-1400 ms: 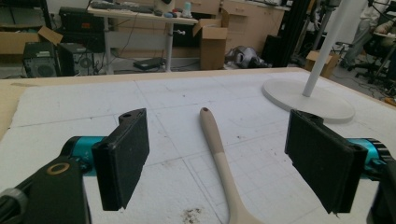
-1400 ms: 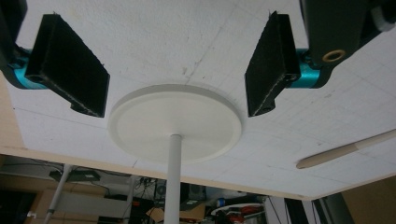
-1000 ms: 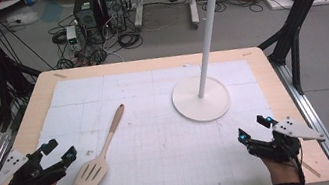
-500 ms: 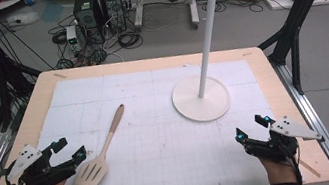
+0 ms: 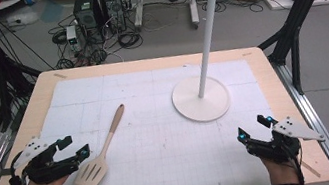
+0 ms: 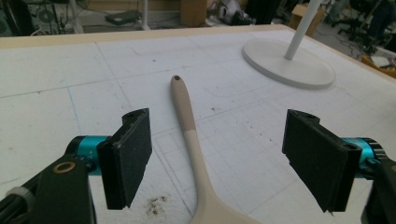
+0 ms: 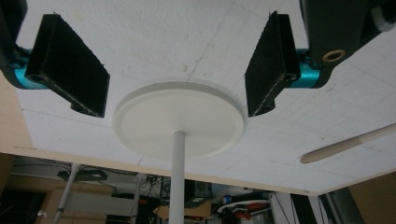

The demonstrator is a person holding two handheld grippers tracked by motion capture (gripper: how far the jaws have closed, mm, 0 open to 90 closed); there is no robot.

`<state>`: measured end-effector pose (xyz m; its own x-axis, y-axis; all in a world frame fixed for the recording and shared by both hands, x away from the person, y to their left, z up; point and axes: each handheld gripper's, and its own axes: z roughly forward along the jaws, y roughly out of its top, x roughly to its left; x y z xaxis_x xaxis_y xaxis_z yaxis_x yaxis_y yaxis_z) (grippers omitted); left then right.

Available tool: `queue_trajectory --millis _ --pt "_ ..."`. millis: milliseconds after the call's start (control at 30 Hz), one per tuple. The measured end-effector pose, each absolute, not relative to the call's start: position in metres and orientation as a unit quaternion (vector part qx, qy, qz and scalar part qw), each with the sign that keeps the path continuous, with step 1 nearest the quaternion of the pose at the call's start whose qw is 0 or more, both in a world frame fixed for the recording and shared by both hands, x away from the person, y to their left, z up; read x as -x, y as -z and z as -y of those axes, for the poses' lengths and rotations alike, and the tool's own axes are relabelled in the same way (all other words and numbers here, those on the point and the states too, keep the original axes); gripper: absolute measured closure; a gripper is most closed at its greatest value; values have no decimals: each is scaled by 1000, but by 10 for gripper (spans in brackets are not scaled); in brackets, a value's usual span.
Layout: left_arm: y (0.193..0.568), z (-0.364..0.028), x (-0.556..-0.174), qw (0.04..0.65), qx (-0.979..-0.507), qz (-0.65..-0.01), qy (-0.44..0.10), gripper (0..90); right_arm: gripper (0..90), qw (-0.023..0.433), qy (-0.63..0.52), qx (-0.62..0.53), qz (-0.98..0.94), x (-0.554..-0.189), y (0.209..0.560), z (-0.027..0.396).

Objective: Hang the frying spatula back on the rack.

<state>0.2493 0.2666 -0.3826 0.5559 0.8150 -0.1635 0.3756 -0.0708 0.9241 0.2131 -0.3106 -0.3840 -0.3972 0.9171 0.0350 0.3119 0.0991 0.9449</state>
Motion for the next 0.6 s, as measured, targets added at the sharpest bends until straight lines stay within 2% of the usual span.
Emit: queue_trajectory --millis 333,433,600 --pt "373 -248 -286 494 -740 -431 -147 269 210 305 -494 -454 -676 -213 384 310" --pt "380 -244 -298 457 -760 -447 -119 297 210 306 -494 -457 -674 -212 385 312" --pt "389 -241 -310 421 -767 -474 -102 353 210 307 -493 -457 -673 -212 385 313"
